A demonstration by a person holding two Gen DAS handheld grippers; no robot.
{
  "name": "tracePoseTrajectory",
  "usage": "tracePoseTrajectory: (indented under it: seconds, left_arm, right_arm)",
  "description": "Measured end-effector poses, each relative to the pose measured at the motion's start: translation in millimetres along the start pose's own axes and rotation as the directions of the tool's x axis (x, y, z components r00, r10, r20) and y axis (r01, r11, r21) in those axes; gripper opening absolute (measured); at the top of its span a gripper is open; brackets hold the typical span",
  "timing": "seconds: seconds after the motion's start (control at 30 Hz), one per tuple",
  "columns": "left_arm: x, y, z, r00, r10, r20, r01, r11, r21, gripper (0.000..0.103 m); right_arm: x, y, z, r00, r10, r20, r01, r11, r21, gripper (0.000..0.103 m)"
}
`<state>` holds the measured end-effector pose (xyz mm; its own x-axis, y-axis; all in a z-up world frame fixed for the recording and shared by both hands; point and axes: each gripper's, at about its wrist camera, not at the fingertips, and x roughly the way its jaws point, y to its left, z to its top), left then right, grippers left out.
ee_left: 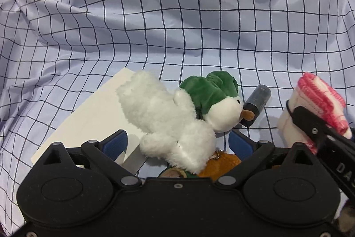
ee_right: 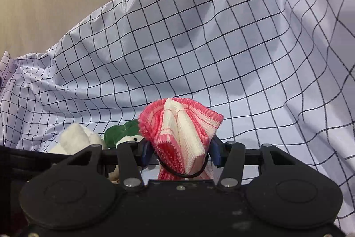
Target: Organize soft objects
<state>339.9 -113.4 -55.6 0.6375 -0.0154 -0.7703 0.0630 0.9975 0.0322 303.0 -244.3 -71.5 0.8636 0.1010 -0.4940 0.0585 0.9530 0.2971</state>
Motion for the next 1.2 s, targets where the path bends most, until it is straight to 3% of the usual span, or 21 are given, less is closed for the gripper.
tracePoseTrajectory:
  seconds: [0.1,0.17,0.23,0.4,0.47,0.5,0.67,0.8,0.87,0.93,0.97,1.2]
  left_arm:
    - [1.7,-3.7,1.0,1.0,0.022,0.004,-0.022,1.0,-0.014,0.094]
    - [2.1,-8.0,0.7,0.999,0.043,0.02,-0.043,0.999,-0.003,0.086]
    - [1.3,-15.4,-0.7,0.994,0.101,0.051,-0.103,0.994,0.043,0.058]
    - [-4.9,-10.7,1.2,0.995,0.057,0.077,-0.062,0.996,0.059,0.043]
    - [-13.4,-5.3,4.7,0.995,0.037,0.097,-0.043,0.998,0.056,0.023]
    - [-17.6,-2.3,7.0,0.994,0.021,0.11,-0.027,0.998,0.056,0.021]
    - [-27.1,14.3,16.7,0.993,0.021,0.119,-0.027,0.998,0.051,0.021]
    - [-23.6,31.3,18.5,0.997,-0.019,0.074,0.019,1.0,0.003,0.021]
    - [-25.0,32.8,13.8,0.998,-0.03,0.064,0.031,0.999,-0.009,0.03]
    - [-26.3,27.3,7.4,0.997,-0.039,0.061,0.038,0.999,0.009,0.055]
    - [-27.4,23.9,4.3,0.997,-0.039,0.067,0.038,0.999,0.016,0.059]
    - [-17.4,-0.2,0.2,0.997,-0.068,0.028,0.067,0.997,0.04,0.063]
  right_arm:
    - [-2.4,-4.0,-0.7,1.0,-0.013,0.004,0.013,1.0,0.013,0.05]
    - [-3.7,-7.6,-0.9,1.0,-0.017,0.004,0.017,0.999,0.029,0.05]
    - [-4.9,-10.6,-0.7,1.0,-0.022,0.004,0.021,0.999,0.04,0.05]
    - [-10.8,-16.1,-0.8,1.0,-0.028,0.007,0.028,0.998,0.048,0.05]
    - [-13.1,-17.5,-0.8,1.0,-0.028,0.006,0.028,0.998,0.054,0.05]
    - [-14.5,-18.0,-0.8,1.0,-0.026,0.006,0.026,0.998,0.057,0.05]
    - [-17.5,-15.2,-1.5,1.0,-0.024,0.002,0.023,0.998,0.056,0.05]
    - [-19.5,-12.1,-2.4,1.0,-0.016,-0.001,0.016,0.998,0.056,0.05]
    - [-20.0,-10.4,-3.1,1.0,-0.013,-0.002,0.013,0.999,0.049,0.05]
    - [-19.6,-10.3,-3.6,1.0,-0.012,-0.005,0.012,0.999,0.045,0.05]
    - [-19.5,-10.3,-3.7,1.0,-0.012,-0.005,0.012,0.999,0.046,0.05]
    - [-20.8,-16.4,-2.7,1.0,-0.023,-0.002,0.023,0.998,0.053,0.05]
